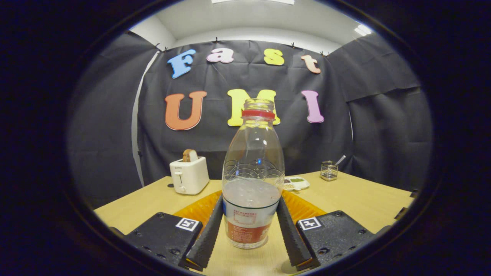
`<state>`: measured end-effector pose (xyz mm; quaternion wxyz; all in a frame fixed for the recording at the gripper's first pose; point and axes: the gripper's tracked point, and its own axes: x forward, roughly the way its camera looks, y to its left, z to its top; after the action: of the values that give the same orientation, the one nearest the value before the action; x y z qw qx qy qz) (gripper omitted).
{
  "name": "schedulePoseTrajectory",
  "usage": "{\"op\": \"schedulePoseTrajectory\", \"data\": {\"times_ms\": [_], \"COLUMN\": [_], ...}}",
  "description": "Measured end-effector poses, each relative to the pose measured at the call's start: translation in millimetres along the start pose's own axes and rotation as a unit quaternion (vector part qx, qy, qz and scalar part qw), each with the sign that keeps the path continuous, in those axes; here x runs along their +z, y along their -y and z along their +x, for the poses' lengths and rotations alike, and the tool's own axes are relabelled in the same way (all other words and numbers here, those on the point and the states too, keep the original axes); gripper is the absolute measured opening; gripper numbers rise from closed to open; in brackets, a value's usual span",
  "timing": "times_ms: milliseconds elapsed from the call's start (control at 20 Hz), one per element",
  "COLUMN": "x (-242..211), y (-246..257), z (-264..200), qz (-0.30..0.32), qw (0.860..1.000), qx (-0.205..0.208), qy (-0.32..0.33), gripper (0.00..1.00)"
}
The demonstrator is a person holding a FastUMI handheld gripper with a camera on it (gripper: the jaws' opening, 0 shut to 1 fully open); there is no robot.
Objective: Take the bottle from table, then pour the juice into the cup, finally place the bottle on the coaster
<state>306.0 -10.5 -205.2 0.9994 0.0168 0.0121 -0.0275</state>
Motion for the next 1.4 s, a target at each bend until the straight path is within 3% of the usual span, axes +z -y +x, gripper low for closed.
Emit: {"op": "schedulePoseTrajectory", "data": {"times_ms": [400, 900, 950, 1100, 1400], "x": [-45.2, -70.3, -71.4, -71.6, -54.4], "y": [13.2, -1.1, -1.4, -7.2, -5.7], "z": [26.9, 46.7, 46.8, 45.7, 28.3], "qz": [-0.013, -0.039, -0.042, -0.043, -0.043], "qw": [0.999, 0.998, 0.997, 0.998, 0.998], "qx": [-0.034, -0.043, -0.047, -0.042, -0.04], "qy": [-0.031, -0.036, -0.034, -0.03, -0.022], "gripper": [0.8, 0.82, 0.83, 0.99, 1.0]}}
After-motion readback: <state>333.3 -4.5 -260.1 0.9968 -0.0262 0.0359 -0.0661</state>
